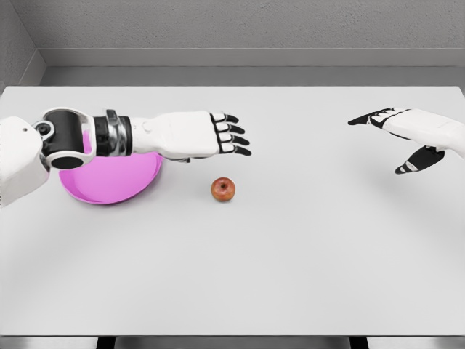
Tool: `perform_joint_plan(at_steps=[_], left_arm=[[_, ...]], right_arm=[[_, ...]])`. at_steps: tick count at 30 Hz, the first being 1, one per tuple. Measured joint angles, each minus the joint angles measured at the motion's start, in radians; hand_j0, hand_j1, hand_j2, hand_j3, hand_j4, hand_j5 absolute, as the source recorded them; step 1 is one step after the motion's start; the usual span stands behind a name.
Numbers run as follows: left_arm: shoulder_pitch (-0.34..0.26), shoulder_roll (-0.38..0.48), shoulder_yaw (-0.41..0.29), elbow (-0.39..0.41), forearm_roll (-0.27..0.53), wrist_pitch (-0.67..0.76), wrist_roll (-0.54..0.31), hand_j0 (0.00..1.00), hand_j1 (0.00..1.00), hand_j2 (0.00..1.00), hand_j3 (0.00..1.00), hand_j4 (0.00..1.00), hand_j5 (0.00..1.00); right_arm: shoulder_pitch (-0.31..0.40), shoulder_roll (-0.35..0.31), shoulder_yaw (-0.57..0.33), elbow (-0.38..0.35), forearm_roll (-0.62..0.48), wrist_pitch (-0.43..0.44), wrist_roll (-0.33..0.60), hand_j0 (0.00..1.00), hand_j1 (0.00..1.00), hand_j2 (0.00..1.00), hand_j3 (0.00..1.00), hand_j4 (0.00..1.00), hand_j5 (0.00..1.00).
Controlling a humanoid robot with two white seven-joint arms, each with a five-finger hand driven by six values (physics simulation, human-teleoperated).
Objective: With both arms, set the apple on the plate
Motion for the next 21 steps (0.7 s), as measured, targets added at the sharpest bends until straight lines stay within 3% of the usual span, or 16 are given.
perform_joint_plan(at_steps=[7, 21], left_arm=[[0.002, -0.012, -0.053, -0.002, -0.01, 0.0, -0.081, 1.0, 1.0, 1.0, 1.0, 1.0, 1.0], [0.0, -0.062, -0.108, 0.03, -0.018, -0.001, -0.108, 1.0, 1.0, 1.0, 1.0, 1.0, 1.0]], right_arm=[[0.002, -0.001, 0.002, 0.001, 0.0, 0.0, 0.0, 1.0, 1.0, 1.0, 1.0, 1.0, 1.0], [0.012, -0.001, 0.002, -0.004, 0.0, 0.0, 0.0, 1.0, 1.0, 1.0, 1.0, 1.0, 1.0]])
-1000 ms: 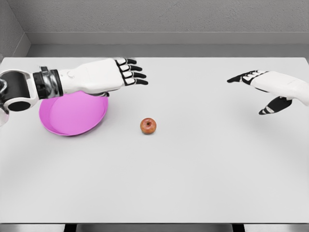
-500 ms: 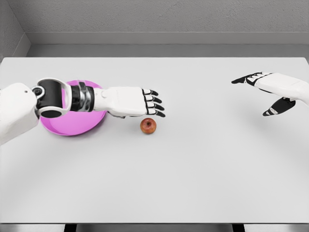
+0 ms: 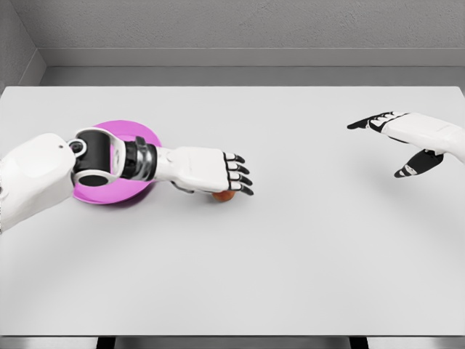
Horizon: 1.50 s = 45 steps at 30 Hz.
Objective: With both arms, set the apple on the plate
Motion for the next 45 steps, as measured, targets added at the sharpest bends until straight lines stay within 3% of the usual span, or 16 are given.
perform_joint_plan(at_steps=[19, 27, 41, 45], left_arm=[[-0.017, -0.06, -0.028, 0.089, -0.014, 0.0, -0.013, 1.0, 1.0, 1.0, 1.0, 1.0, 1.0], [-0.023, -0.061, -0.037, 0.091, -0.043, 0.0, -0.038, 0.66, 0.66, 0.66, 0.66, 0.66, 0.66], [-0.029, -0.061, -0.041, 0.076, -0.079, 0.002, -0.074, 0.45, 0.45, 0.45, 0.45, 0.45, 0.45], [-0.031, -0.061, -0.048, 0.076, -0.091, 0.005, -0.081, 0.34, 0.34, 0.34, 0.34, 0.34, 0.34]], right_arm=[[0.002, 0.0, 0.0, -0.004, 0.0, 0.0, 0.0, 1.0, 1.0, 1.0, 1.0, 1.0, 1.0], [0.003, -0.001, 0.0, -0.005, 0.0, 0.0, 0.0, 1.0, 1.0, 1.0, 1.0, 1.0, 1.0], [0.009, 0.0, -0.001, -0.005, 0.0, 0.0, 0.0, 1.0, 1.0, 1.0, 1.0, 1.0, 1.0], [0.009, -0.001, -0.001, -0.005, 0.0, 0.0, 0.0, 1.0, 1.0, 1.0, 1.0, 1.0, 1.0]])
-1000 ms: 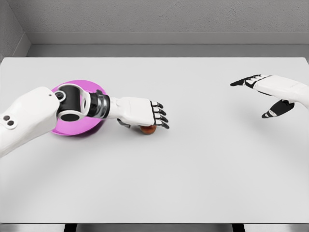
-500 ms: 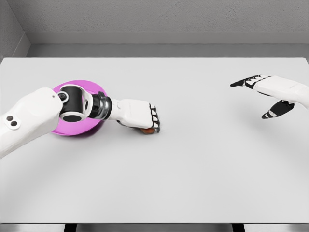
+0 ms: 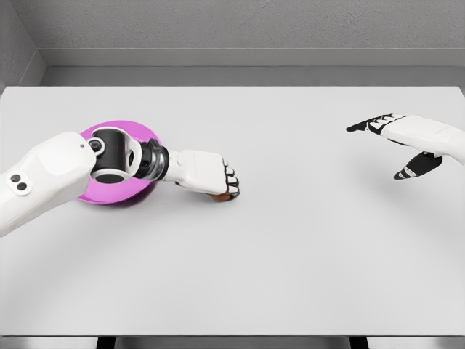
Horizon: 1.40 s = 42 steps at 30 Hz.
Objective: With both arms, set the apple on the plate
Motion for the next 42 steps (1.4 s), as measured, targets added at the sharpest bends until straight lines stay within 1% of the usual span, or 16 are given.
perform_joint_plan(at_steps=[3, 4, 6, 10, 14, 16, 17, 23, 28, 31, 34, 35, 36, 37, 38, 42], left_arm=[[0.0, 0.0, -0.003, 0.0, -0.003, 0.002, -0.01, 0.23, 0.23, 0.23, 0.23, 0.23, 0.23], [0.0, 0.001, -0.002, 0.0, 0.001, 0.002, -0.012, 0.16, 0.16, 0.16, 0.16, 0.16, 0.16], [-0.002, 0.002, -0.002, 0.001, 0.014, 0.002, -0.016, 0.1, 0.1, 0.1, 0.1, 0.1, 0.1], [-0.011, 0.011, 0.007, 0.002, 0.057, -0.003, -0.023, 0.1, 0.1, 0.1, 0.1, 0.1, 0.1], [-0.006, 0.049, 0.041, 0.005, 0.116, -0.005, -0.024, 0.1, 0.1, 0.1, 0.1, 0.1, 0.1], [-0.011, 0.067, 0.069, 0.009, 0.145, -0.005, -0.023, 0.1, 0.1, 0.1, 0.1, 0.1, 0.1], [-0.003, 0.082, 0.083, 0.01, 0.164, -0.005, -0.023, 0.1, 0.1, 0.1, 0.1, 0.1, 0.1], [0.005, 0.194, 0.191, 0.015, 0.233, -0.006, -0.025, 0.11, 0.11, 0.11, 0.11, 0.11, 0.11], [0.025, 0.257, 0.24, 0.034, 0.21, -0.007, -0.084, 0.12, 0.12, 0.12, 0.12, 0.12, 0.12], [0.026, 0.272, 0.252, 0.056, 0.169, -0.007, -0.103, 0.14, 0.14, 0.14, 0.14, 0.14, 0.14], [0.026, 0.276, 0.256, 0.076, 0.148, -0.007, -0.11, 0.15, 0.15, 0.15, 0.15, 0.15, 0.15], [0.026, 0.276, 0.257, 0.08, 0.145, -0.007, -0.111, 0.18, 0.18, 0.18, 0.18, 0.18, 0.18], [0.028, 0.276, 0.257, 0.082, 0.144, -0.007, -0.112, 0.25, 0.25, 0.25, 0.25, 0.25, 0.25], [0.034, 0.277, 0.258, 0.084, 0.142, -0.007, -0.113, 0.59, 0.59, 0.59, 0.59, 0.59, 0.59], [0.035, 0.277, 0.258, 0.085, 0.14, -0.007, -0.112, 1.0, 1.0, 1.0, 1.0, 1.0, 1.0], [0.037, 0.277, 0.26, 0.086, 0.137, -0.006, -0.11, 1.0, 1.0, 1.0, 1.0, 1.0, 1.0]], right_arm=[[0.0, 0.0, 0.0, 0.0, 0.0, 0.0, 0.0, 1.0, 1.0, 1.0, 1.0, 1.0, 1.0], [0.0, 0.0, 0.0, 0.0, 0.0, 0.0, 0.0, 1.0, 1.0, 1.0, 1.0, 1.0, 1.0], [0.002, 0.0, 0.001, 0.0, 0.0, 0.0, 0.0, 1.0, 1.0, 1.0, 1.0, 1.0, 1.0], [0.008, 0.0, 0.0, -0.001, 0.0, 0.0, 0.0, 1.0, 1.0, 1.0, 1.0, 1.0, 1.0], [0.009, -0.012, -0.001, -0.019, 0.0, 0.0, 0.0, 1.0, 1.0, 1.0, 1.0, 1.0, 1.0], [0.009, -0.018, -0.002, -0.023, 0.0, 0.0, 0.0, 1.0, 1.0, 1.0, 1.0, 1.0, 1.0], [0.009, -0.019, -0.003, -0.024, 0.0, 0.0, 0.0, 1.0, 1.0, 1.0, 1.0, 1.0, 1.0], [0.009, -0.023, -0.003, -0.026, 0.0, 0.0, 0.0, 1.0, 1.0, 1.0, 1.0, 1.0, 1.0], [0.008, -0.023, -0.003, -0.026, 0.0, 0.0, 0.0, 1.0, 1.0, 1.0, 1.0, 1.0, 1.0], [0.008, -0.023, -0.003, -0.027, 0.0, 0.0, 0.0, 1.0, 1.0, 1.0, 1.0, 1.0, 1.0], [0.008, -0.023, -0.003, -0.027, -0.001, 0.0, 0.0, 1.0, 1.0, 1.0, 1.0, 1.0, 1.0], [0.008, -0.023, -0.003, -0.027, 0.0, 0.0, 0.0, 1.0, 1.0, 1.0, 1.0, 1.0, 1.0], [0.008, -0.023, -0.003, -0.027, 0.0, 0.0, 0.0, 1.0, 1.0, 1.0, 1.0, 1.0, 1.0], [0.008, -0.023, -0.003, -0.028, 0.0, 0.0, 0.0, 1.0, 1.0, 1.0, 1.0, 1.0, 1.0], [0.008, -0.023, -0.003, -0.028, 0.0, 0.0, 0.0, 1.0, 1.0, 1.0, 1.0, 1.0, 1.0], [0.009, -0.023, -0.003, -0.029, -0.001, 0.0, 0.0, 1.0, 1.0, 1.0, 1.0, 1.0, 1.0]])
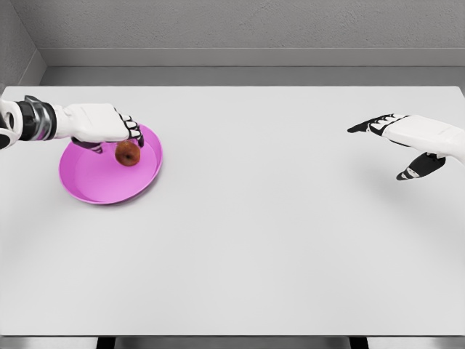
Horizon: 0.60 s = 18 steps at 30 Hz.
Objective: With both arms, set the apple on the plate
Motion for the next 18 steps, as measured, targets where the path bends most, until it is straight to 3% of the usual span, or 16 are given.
perform_joint_plan(at_steps=[4, 8, 12, 14, 18], left_arm=[[0.005, 0.002, 0.009, 0.003, 0.01, 0.0, 0.003, 1.0, 1.0, 1.0, 1.0, 1.0, 1.0], [0.026, 0.021, 0.059, 0.048, 0.165, 0.0, 0.007, 1.0, 1.0, 1.0, 1.0, 1.0, 1.0], [0.049, 0.041, 0.084, 0.072, 0.267, 0.0, 0.008, 1.0, 1.0, 1.0, 1.0, 1.0, 1.0], [0.054, 0.052, 0.092, 0.084, 0.298, 0.0, 0.007, 1.0, 1.0, 1.0, 1.0, 1.0, 1.0], [0.12, 0.088, 0.14, 0.116, 0.326, -0.001, 0.006, 1.0, 1.0, 1.0, 1.0, 1.0, 1.0]], right_arm=[[-0.002, -0.001, 0.0, 0.001, 0.0, 0.0, 0.0, 1.0, 1.0, 1.0, 1.0, 1.0, 1.0], [0.0, 0.0, 0.0, 0.001, 0.0, 0.0, 0.0, 1.0, 1.0, 1.0, 1.0, 1.0, 1.0], [0.0, -0.001, 0.0, 0.001, 0.0, 0.0, 0.0, 1.0, 1.0, 1.0, 1.0, 1.0, 1.0], [0.0, -0.001, 0.0, 0.001, 0.0, 0.0, 0.0, 1.0, 1.0, 1.0, 1.0, 1.0, 1.0], [0.0, -0.001, 0.0, 0.001, 0.0, 0.0, 0.0, 1.0, 1.0, 1.0, 1.0, 1.0, 1.0]])
